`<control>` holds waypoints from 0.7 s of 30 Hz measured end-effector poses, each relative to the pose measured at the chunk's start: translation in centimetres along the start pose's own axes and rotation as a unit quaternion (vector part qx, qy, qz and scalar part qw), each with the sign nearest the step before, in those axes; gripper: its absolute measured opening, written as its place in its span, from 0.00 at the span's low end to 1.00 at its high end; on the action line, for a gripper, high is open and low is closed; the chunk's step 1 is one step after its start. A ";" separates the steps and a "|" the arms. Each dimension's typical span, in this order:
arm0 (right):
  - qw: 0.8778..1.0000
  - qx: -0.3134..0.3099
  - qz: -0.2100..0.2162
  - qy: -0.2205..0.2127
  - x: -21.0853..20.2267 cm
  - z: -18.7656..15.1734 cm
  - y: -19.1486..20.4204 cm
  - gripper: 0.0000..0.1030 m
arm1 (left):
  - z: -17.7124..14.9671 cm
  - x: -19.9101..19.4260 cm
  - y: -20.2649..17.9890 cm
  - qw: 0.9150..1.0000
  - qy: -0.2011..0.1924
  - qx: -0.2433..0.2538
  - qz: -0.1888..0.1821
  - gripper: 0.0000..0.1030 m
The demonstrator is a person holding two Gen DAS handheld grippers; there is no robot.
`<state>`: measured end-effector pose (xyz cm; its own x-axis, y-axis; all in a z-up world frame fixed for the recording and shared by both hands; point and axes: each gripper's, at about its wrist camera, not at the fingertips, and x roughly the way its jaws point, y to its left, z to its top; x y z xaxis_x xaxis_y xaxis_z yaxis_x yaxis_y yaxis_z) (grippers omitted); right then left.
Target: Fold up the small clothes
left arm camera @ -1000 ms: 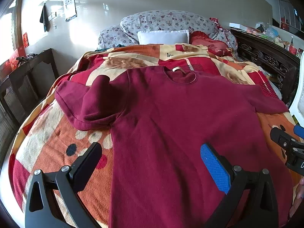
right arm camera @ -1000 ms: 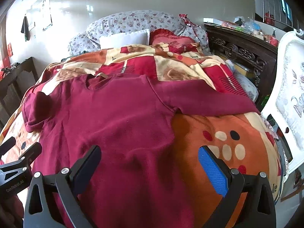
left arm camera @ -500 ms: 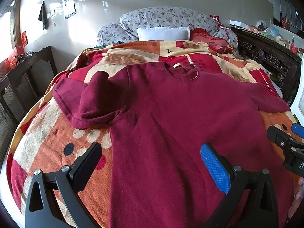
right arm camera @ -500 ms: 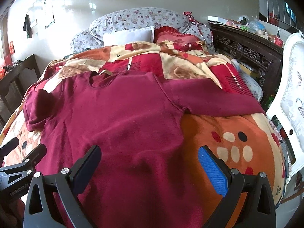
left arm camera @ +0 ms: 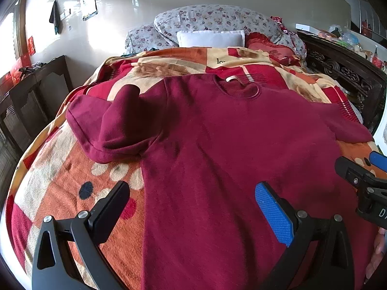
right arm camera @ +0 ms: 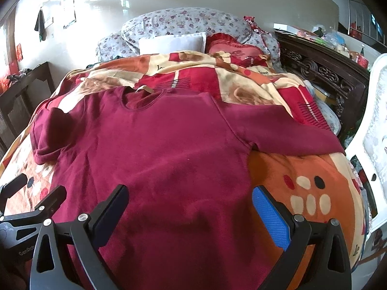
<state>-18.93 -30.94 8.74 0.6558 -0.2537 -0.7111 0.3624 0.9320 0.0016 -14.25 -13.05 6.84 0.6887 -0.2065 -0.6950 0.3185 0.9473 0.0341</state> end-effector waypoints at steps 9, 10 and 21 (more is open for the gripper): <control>1.000 -0.008 0.014 0.014 2.3 1.2 2.1 1.00 | 0.5 1.2 1.4 1.000 0.006 -0.010 0.005 1.00; 1.000 -0.009 0.015 0.015 2.7 1.4 2.4 1.00 | 0.5 1.3 1.5 1.000 0.006 -0.011 0.005 1.00; 0.999 -0.014 0.021 0.021 5.7 3.6 5.3 1.00 | 1.8 3.2 4.1 0.999 0.018 -0.026 0.007 1.00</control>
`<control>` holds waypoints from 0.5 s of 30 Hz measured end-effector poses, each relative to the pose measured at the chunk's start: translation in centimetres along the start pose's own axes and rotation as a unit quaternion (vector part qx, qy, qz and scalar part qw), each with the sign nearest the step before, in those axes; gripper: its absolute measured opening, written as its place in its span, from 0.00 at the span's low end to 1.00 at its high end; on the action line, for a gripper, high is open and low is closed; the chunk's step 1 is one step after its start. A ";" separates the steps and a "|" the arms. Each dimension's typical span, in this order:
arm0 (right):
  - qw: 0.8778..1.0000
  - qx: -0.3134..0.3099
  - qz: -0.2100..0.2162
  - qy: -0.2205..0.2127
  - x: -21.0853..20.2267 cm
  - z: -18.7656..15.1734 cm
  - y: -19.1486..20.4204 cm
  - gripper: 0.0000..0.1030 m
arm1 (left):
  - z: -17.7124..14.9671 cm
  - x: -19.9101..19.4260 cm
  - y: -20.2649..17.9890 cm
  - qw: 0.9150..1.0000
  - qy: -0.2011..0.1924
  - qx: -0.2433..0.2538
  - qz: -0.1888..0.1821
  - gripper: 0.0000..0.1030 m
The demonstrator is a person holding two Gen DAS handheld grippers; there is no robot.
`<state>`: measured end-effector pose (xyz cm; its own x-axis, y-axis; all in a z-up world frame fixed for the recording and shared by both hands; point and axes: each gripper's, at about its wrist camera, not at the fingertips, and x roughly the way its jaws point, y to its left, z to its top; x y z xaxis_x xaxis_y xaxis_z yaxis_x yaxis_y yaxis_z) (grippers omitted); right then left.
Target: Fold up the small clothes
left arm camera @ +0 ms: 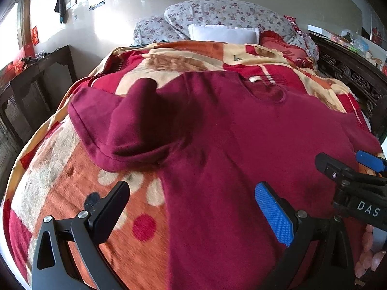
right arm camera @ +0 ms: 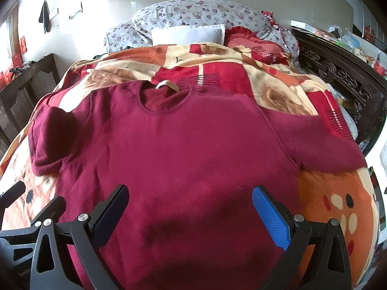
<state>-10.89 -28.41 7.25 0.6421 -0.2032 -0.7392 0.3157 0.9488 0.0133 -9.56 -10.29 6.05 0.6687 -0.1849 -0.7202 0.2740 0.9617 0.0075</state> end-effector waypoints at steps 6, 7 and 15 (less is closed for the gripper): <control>1.000 -0.004 0.013 0.006 2.4 2.3 2.3 1.00 | 1.7 0.8 3.3 0.999 -0.003 -0.027 0.017 1.00; 1.000 -0.007 0.012 0.004 3.0 2.4 2.9 1.00 | 2.1 1.0 4.2 0.999 -0.003 -0.034 0.021 1.00; 0.999 -0.038 0.017 0.011 6.2 1.7 5.3 1.00 | 5.1 3.1 12.1 0.995 0.012 -0.095 0.034 1.00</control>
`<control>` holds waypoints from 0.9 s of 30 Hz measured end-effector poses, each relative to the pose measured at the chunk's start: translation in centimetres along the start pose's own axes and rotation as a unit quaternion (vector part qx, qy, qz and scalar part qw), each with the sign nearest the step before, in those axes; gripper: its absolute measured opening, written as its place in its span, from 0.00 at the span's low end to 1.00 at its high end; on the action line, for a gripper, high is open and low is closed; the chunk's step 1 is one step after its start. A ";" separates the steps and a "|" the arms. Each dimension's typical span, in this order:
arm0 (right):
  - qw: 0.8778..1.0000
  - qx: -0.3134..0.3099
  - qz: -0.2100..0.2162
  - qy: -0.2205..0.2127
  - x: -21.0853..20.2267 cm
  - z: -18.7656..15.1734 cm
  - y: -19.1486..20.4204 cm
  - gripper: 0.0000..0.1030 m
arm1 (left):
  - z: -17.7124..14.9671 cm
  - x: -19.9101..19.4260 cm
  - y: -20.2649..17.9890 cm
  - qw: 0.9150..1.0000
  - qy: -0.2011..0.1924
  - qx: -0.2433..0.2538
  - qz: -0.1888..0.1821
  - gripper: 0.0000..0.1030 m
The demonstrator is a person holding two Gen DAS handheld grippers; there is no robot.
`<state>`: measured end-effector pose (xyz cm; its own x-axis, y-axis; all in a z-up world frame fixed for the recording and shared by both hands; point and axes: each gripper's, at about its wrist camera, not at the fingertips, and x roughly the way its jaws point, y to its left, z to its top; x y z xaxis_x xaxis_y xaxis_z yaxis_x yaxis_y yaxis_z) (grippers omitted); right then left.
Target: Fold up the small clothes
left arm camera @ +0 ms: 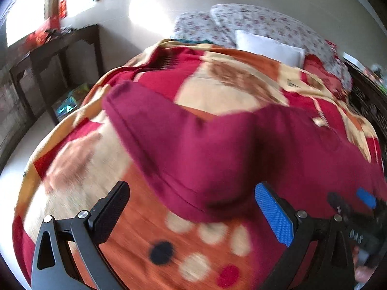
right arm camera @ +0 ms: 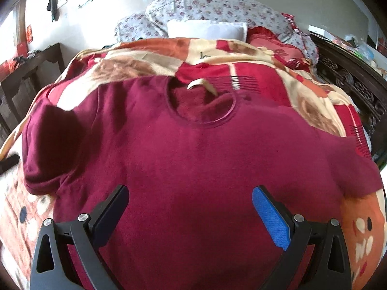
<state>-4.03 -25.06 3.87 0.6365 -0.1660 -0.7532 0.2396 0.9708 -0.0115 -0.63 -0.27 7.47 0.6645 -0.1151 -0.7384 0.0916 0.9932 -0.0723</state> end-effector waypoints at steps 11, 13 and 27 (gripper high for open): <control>0.999 -0.026 0.023 0.010 1.7 -0.7 1.3 1.00 | 7.6 8.3 12.1 0.991 0.039 -0.116 0.049 1.00; 0.999 -0.019 0.034 0.009 1.7 -0.6 1.0 1.00 | 8.5 9.8 13.2 0.989 0.045 -0.131 0.050 1.00; 0.999 -0.005 0.053 -0.005 1.0 -0.4 0.5 0.93 | 9.9 12.9 14.3 0.981 0.014 -0.192 -0.018 0.07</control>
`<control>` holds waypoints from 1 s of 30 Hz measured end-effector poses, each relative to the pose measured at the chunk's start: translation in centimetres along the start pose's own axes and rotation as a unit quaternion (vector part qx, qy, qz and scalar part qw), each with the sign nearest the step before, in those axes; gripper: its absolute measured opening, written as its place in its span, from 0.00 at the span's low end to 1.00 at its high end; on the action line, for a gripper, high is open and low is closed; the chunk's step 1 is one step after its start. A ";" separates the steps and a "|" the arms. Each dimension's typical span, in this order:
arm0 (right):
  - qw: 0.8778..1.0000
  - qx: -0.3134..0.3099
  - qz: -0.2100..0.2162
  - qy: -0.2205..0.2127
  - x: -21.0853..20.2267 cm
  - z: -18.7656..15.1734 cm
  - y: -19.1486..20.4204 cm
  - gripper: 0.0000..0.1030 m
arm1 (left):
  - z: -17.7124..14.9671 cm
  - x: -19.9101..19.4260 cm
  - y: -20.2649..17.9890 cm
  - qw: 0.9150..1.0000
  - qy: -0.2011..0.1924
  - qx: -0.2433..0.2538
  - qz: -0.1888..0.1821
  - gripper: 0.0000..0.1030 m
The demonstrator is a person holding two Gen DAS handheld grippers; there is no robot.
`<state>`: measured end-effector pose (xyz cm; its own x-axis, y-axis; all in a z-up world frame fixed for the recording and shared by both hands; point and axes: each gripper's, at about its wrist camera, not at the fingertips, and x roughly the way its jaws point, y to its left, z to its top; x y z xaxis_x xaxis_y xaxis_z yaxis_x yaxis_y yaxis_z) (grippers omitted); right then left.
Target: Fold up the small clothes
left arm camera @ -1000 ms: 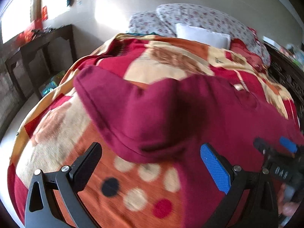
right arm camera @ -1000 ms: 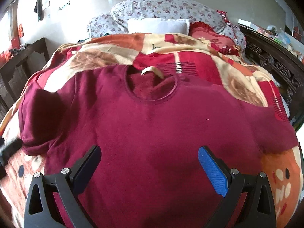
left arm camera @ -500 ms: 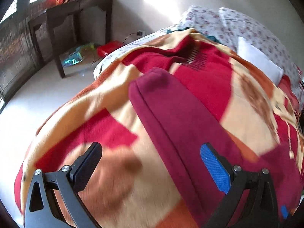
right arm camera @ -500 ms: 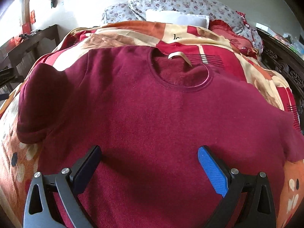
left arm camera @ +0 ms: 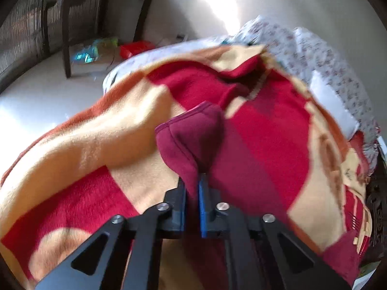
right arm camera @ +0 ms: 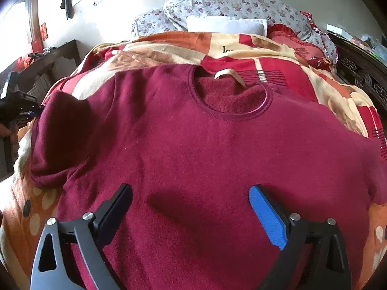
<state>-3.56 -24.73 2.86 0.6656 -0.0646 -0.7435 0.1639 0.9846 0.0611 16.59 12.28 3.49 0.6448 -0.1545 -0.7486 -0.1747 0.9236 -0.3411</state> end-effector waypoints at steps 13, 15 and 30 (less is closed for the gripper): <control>0.979 0.111 0.168 -0.019 -5.0 4.0 -0.1 0.95 | -11.7 -11.7 -11.0 0.970 -0.037 0.149 -0.190 0.06; 0.967 0.138 0.214 -0.001 -4.4 5.1 0.4 0.95 | -13.5 -12.0 -12.2 0.966 -0.028 0.163 -0.197 0.06; 0.960 0.096 0.259 0.048 -0.1 8.2 6.6 0.20 | -19.1 -12.3 -13.7 0.960 -0.019 0.217 -0.176 0.07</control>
<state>3.39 -19.58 8.81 0.6259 0.4491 -0.6376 -0.0329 0.8320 0.5537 -3.17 -5.21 6.53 0.6356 -0.4779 -0.6063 0.3797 0.8773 -0.2935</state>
